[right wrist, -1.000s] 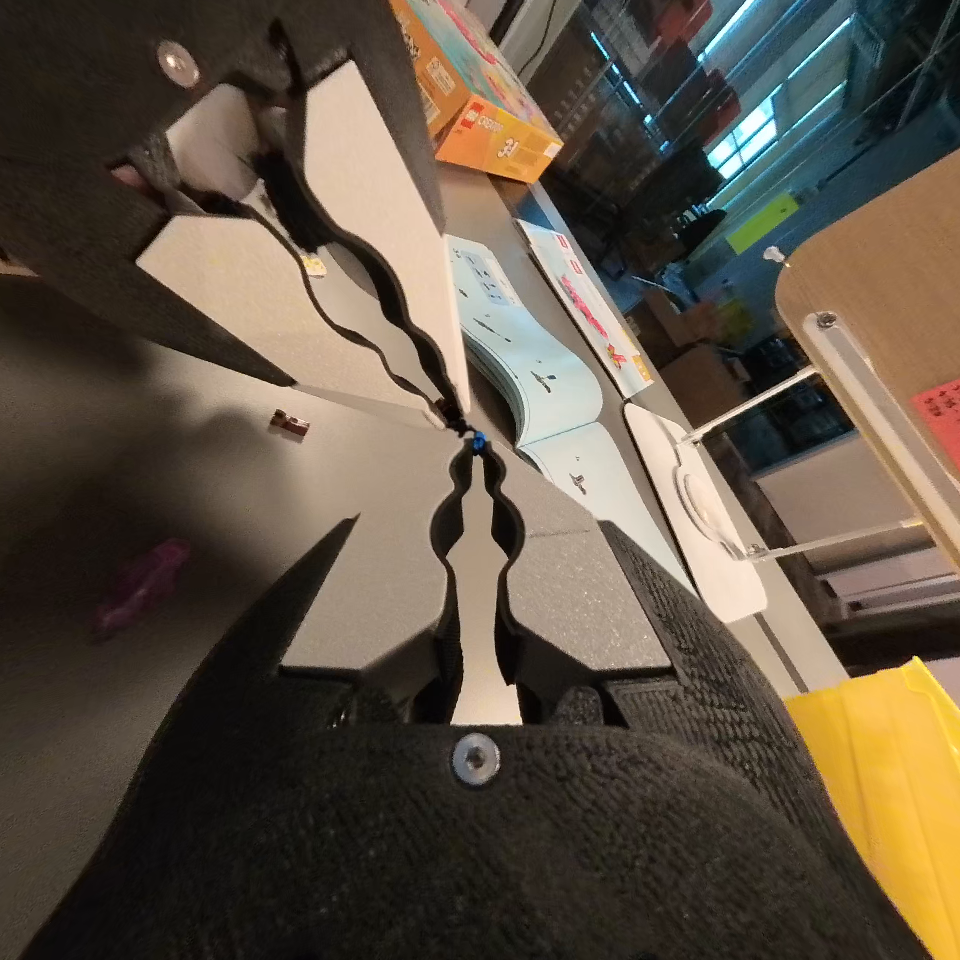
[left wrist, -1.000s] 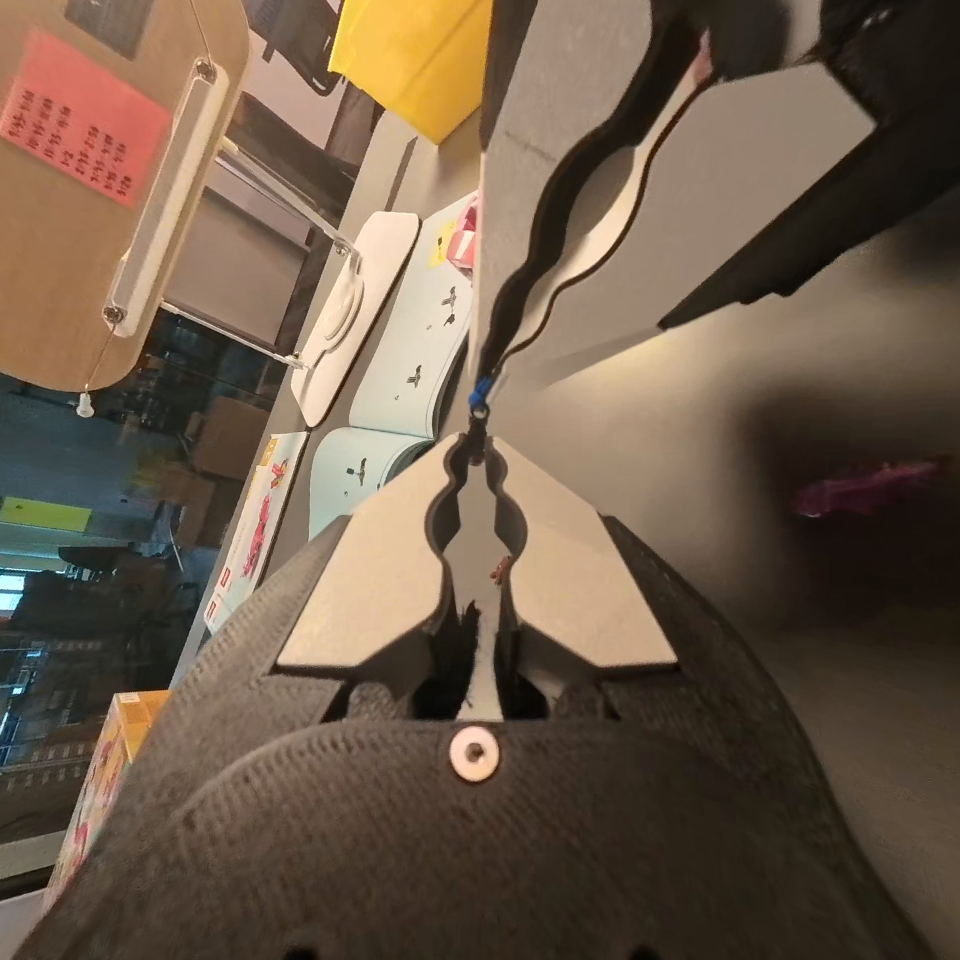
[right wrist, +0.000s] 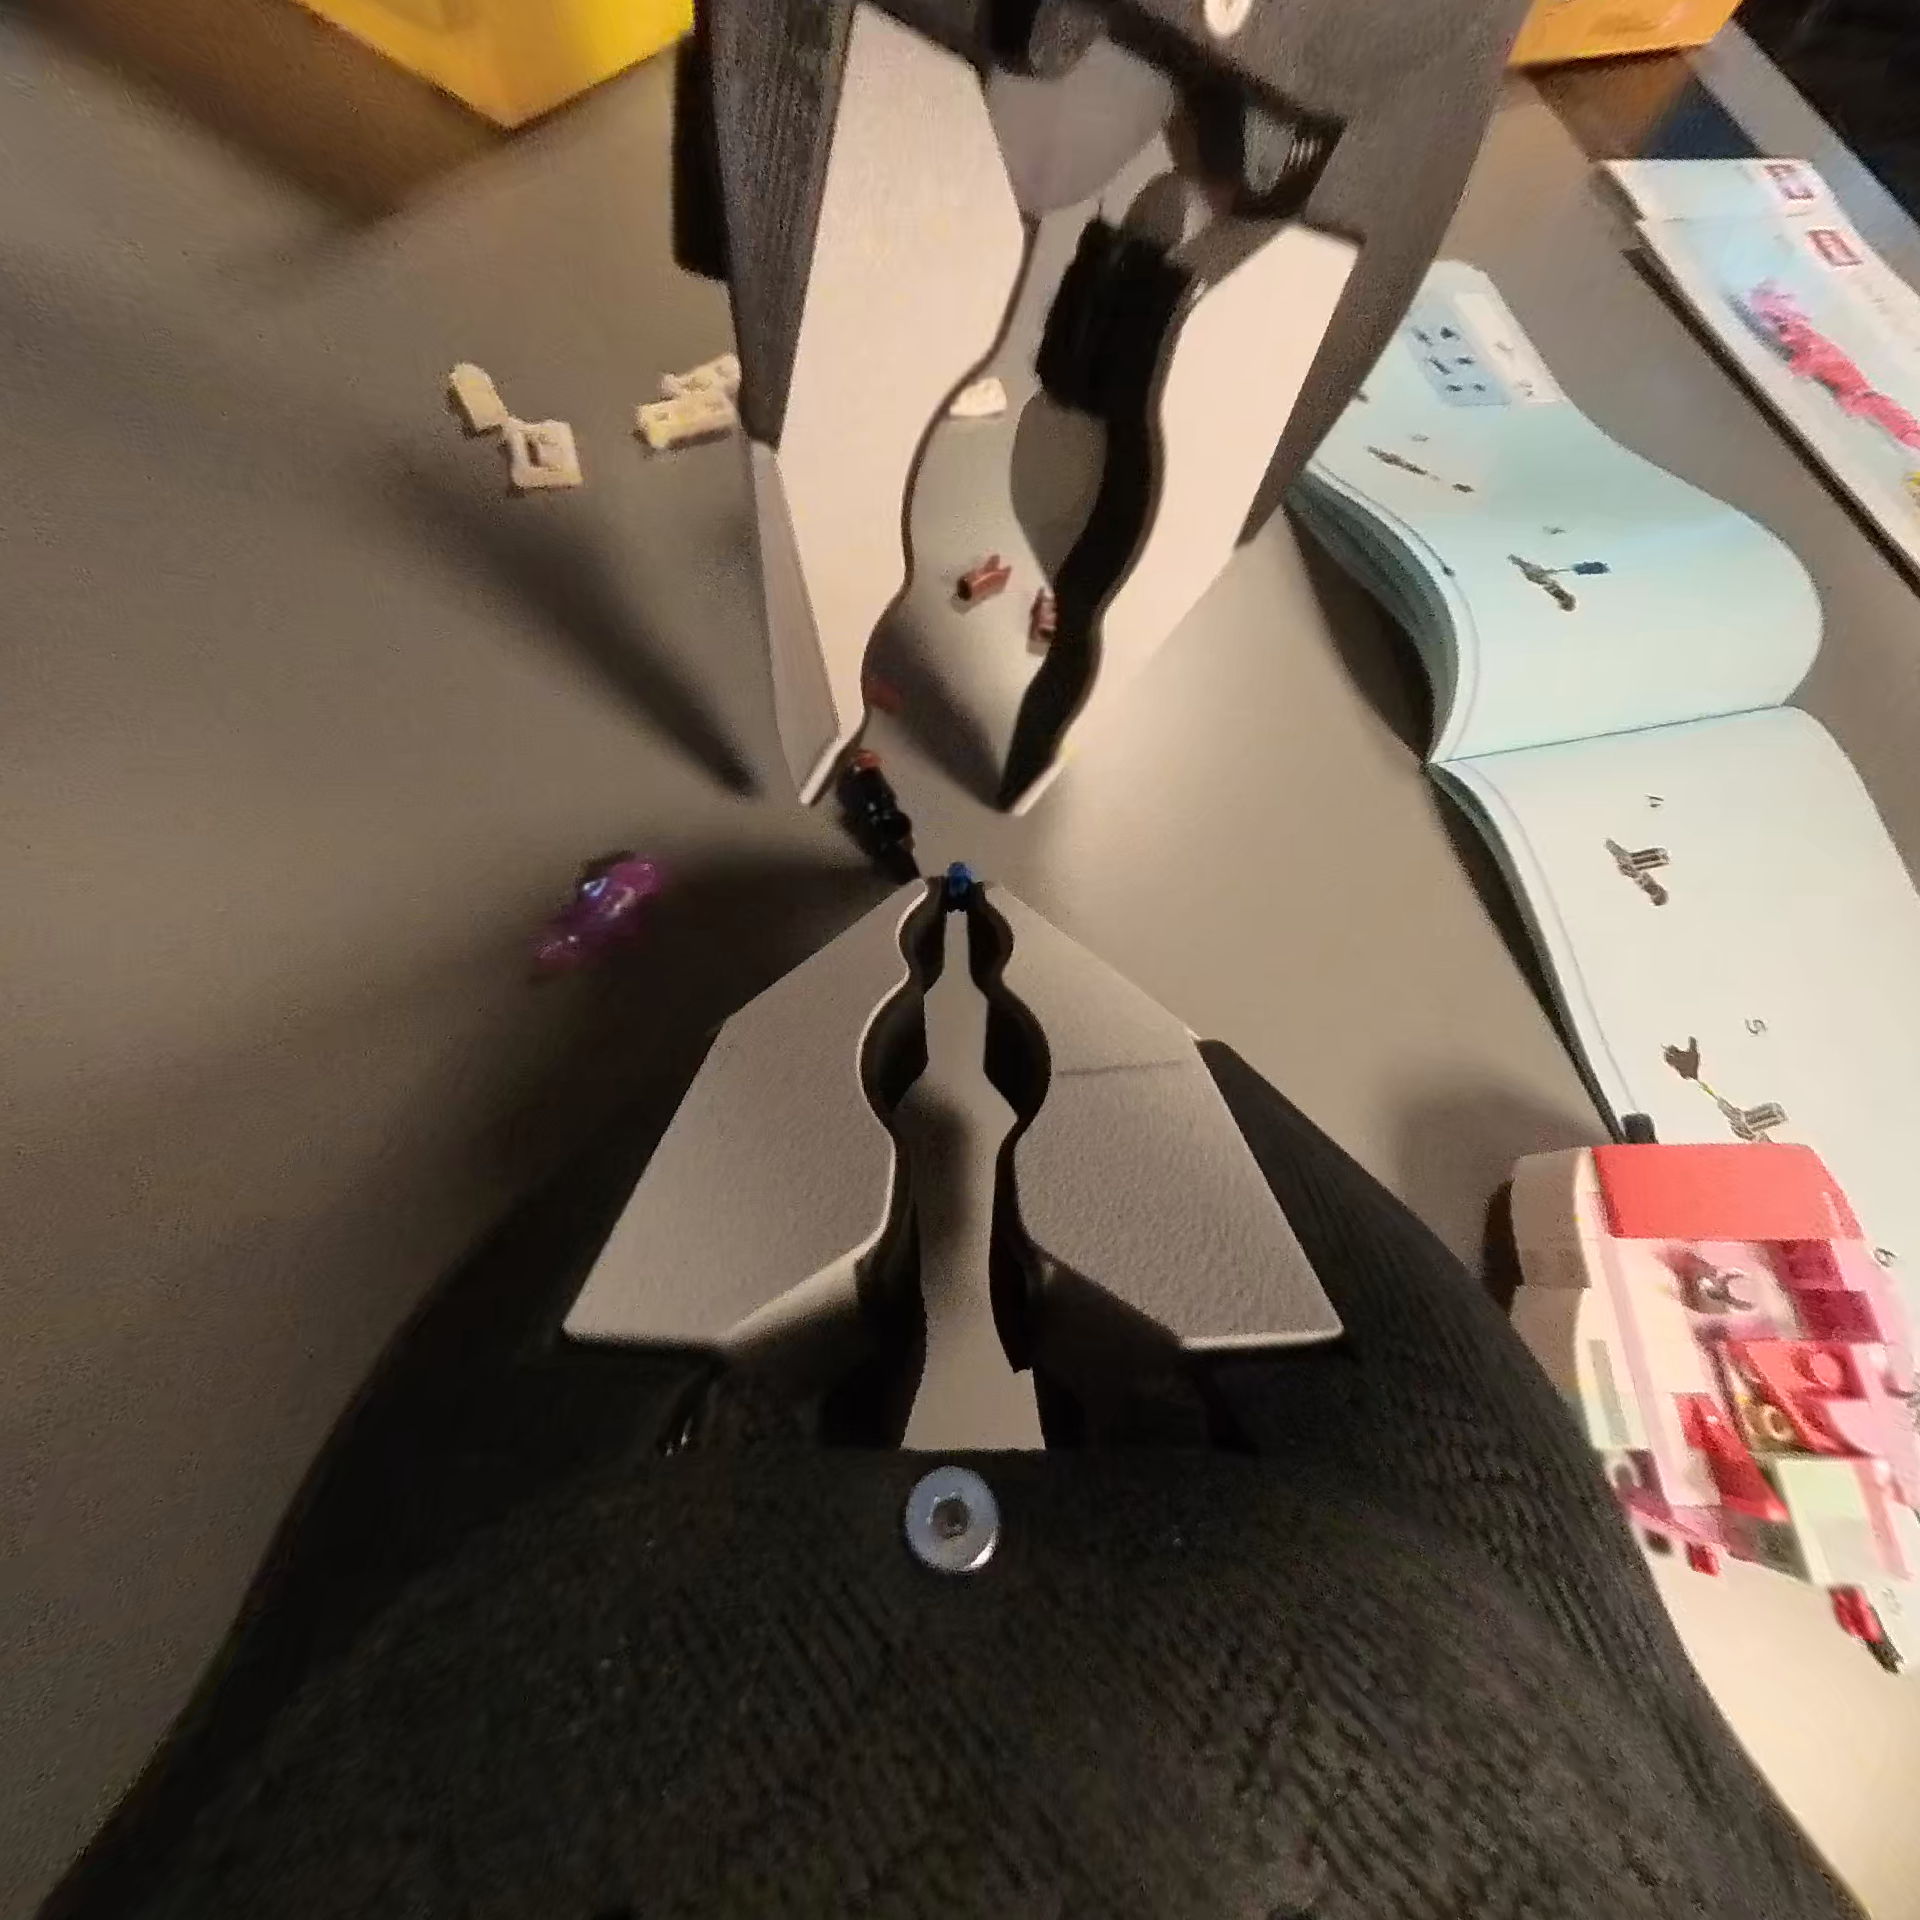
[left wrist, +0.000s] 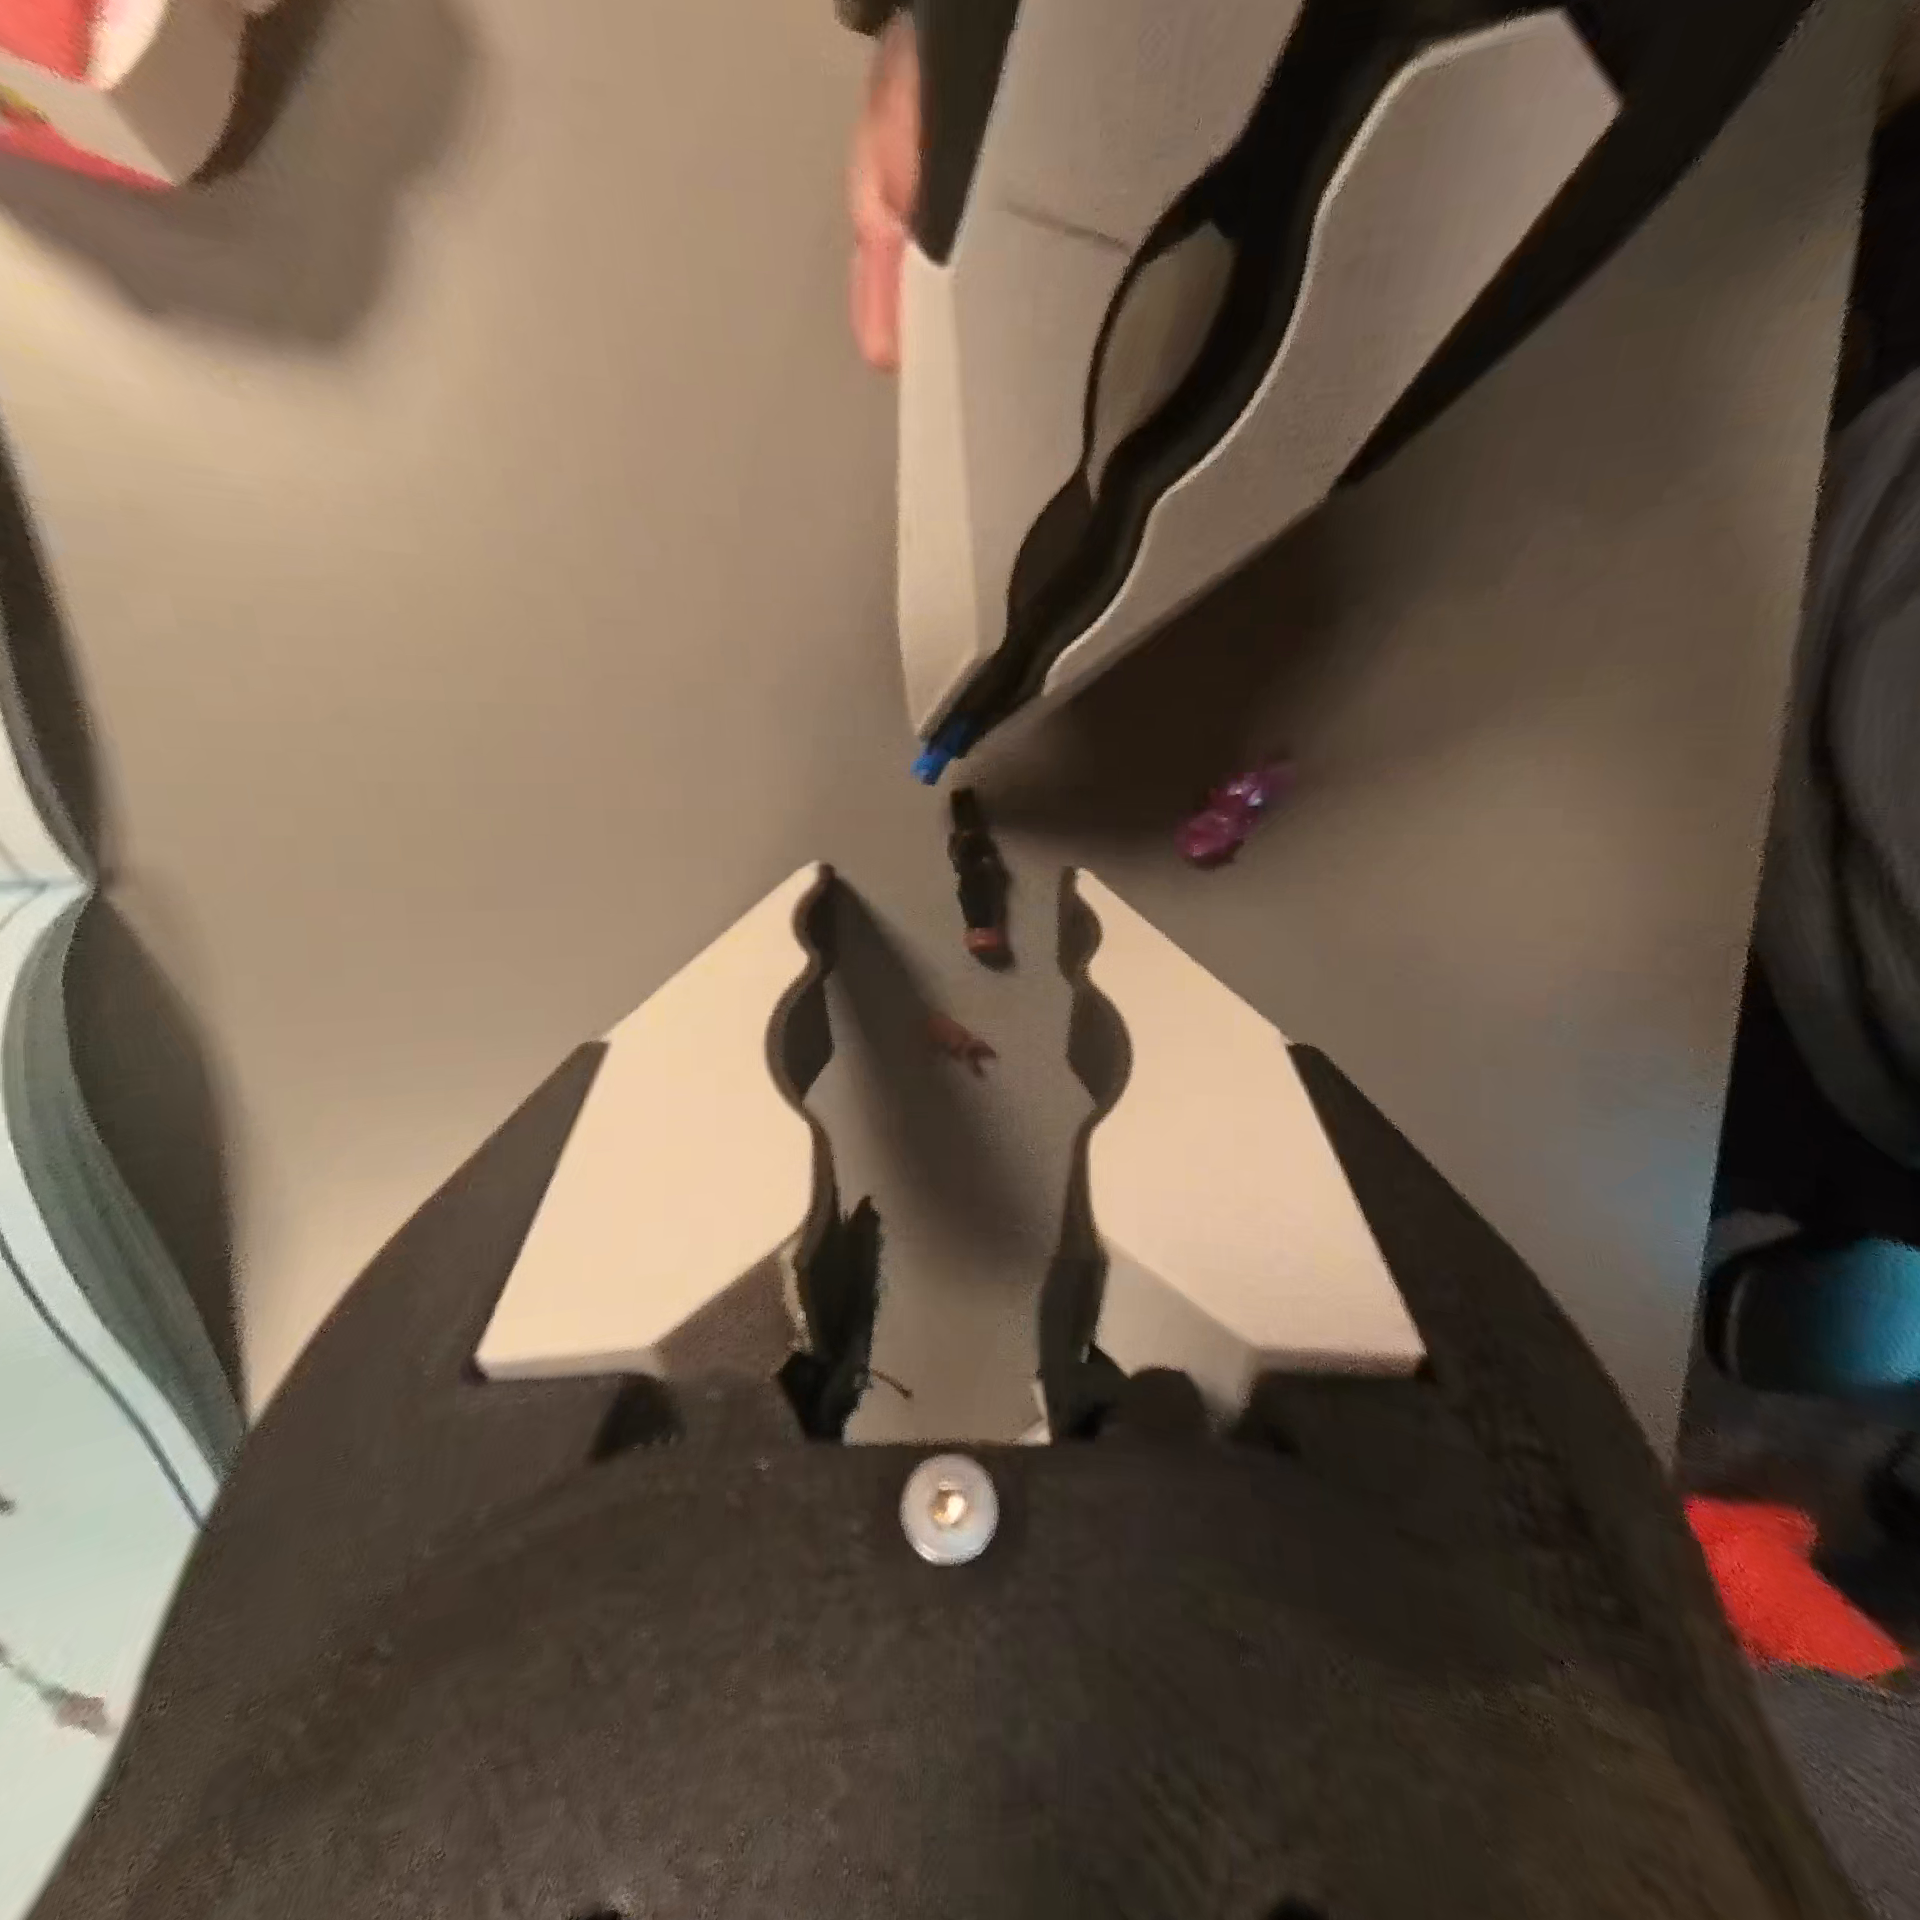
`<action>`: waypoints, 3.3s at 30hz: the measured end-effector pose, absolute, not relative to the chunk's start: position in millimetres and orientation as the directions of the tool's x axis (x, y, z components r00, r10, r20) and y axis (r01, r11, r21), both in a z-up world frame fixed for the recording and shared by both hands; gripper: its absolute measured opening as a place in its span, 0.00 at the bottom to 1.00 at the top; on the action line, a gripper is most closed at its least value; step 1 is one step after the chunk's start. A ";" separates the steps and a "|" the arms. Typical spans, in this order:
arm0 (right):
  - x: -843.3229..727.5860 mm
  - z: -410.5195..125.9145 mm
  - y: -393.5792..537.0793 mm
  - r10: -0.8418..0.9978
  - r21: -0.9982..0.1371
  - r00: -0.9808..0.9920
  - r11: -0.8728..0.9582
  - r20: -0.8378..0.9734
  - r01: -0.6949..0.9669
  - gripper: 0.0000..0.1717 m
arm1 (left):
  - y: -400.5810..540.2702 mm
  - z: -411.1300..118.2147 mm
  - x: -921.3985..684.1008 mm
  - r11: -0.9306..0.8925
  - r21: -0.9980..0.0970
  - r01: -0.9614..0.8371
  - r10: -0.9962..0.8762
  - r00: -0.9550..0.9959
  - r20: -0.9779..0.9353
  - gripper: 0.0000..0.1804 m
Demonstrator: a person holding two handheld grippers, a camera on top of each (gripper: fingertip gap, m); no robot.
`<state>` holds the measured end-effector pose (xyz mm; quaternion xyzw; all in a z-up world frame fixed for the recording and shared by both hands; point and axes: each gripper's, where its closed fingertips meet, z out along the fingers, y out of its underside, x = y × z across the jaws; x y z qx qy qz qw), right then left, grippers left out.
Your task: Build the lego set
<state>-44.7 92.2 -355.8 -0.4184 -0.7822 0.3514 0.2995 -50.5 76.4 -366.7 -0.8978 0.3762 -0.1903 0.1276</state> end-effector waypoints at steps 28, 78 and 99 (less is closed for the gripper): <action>-37.5 -368.8 103.4 0.897 -0.774 -0.442 0.297 0.025 0.559 0.06 | 70.4 -370.7 -52.0 -0.641 -0.709 -0.293 -0.445 0.895 0.033 0.10; -52.7 -243.9 72.2 0.500 -0.710 -0.547 -0.646 -0.672 0.282 0.05 | 83.6 -248.1 -49.5 -0.002 -0.638 -0.770 0.089 0.635 -0.767 0.18; -37.7 -369.5 101.9 0.917 -0.769 -0.396 0.214 -0.054 0.602 0.04 | 68.1 -279.6 -63.2 0.006 -0.663 -0.749 -0.104 0.659 -0.745 0.18</action>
